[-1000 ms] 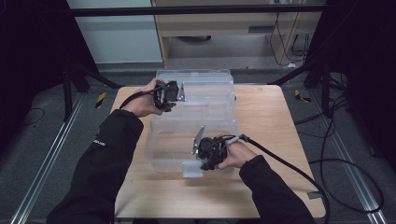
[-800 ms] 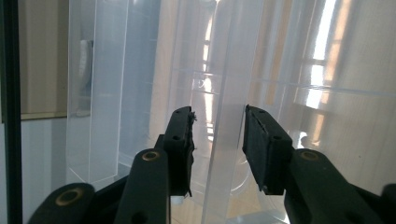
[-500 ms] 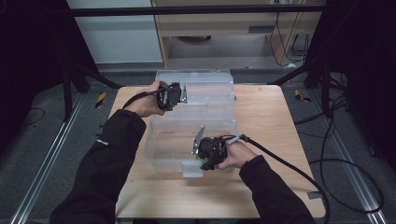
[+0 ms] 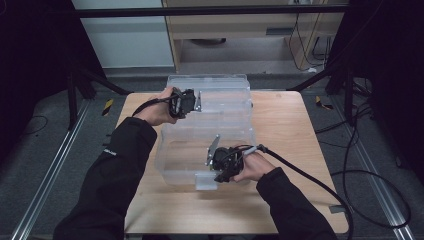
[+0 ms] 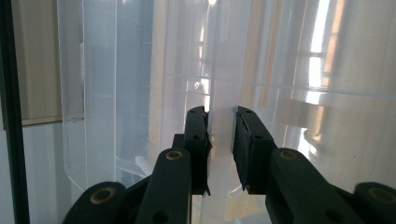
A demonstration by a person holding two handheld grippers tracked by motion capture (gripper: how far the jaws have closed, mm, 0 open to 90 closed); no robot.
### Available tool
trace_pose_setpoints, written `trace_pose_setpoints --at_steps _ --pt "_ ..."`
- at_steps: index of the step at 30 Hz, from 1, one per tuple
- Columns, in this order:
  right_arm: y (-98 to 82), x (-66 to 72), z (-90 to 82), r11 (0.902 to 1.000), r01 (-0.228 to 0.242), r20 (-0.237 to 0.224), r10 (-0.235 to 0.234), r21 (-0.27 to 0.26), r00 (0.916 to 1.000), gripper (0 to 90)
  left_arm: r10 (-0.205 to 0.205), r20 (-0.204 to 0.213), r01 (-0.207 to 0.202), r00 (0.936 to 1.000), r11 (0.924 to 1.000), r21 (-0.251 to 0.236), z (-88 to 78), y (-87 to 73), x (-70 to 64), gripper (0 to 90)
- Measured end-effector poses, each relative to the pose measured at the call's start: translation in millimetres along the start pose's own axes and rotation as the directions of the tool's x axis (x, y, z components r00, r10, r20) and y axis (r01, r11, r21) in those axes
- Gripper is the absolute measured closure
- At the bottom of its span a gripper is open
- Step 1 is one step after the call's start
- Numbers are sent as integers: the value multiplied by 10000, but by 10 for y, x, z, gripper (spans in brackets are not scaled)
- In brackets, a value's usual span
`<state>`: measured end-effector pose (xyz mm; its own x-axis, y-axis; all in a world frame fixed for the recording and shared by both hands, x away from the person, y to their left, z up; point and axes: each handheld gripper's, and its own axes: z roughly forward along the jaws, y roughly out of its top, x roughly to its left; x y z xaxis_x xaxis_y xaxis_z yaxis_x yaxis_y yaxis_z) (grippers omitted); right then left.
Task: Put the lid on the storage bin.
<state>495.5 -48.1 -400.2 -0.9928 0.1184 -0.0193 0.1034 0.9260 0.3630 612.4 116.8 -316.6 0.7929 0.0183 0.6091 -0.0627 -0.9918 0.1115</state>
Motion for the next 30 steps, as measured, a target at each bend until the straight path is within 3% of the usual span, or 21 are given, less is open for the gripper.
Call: trace_pose_setpoints --at_steps 9,11,18,22,30 --pt "0 -1 0 10000 -67 12 67 -21 10000 694 313 86 -314 9995 9994 127 -40 39 -11 774" --pt "-6 11 2 9999 -81 97 82 -95 9999 694 90 127 -90 9999 10000 15 -39 25 -30 776" --pt "-8 18 3 9999 -55 144 57 -116 9999 693 378 109 -380 9992 9992 121 -94 53 -38 785" --pt "-5 16 5 9999 -70 116 71 -104 9999 693 232 169 -233 9996 9997 35 -128 50 -71 789" --pt "-10 25 6 9999 -66 185 68 -122 9998 693 568 33 -567 9984 9984 -41 -262 61 -158 795"
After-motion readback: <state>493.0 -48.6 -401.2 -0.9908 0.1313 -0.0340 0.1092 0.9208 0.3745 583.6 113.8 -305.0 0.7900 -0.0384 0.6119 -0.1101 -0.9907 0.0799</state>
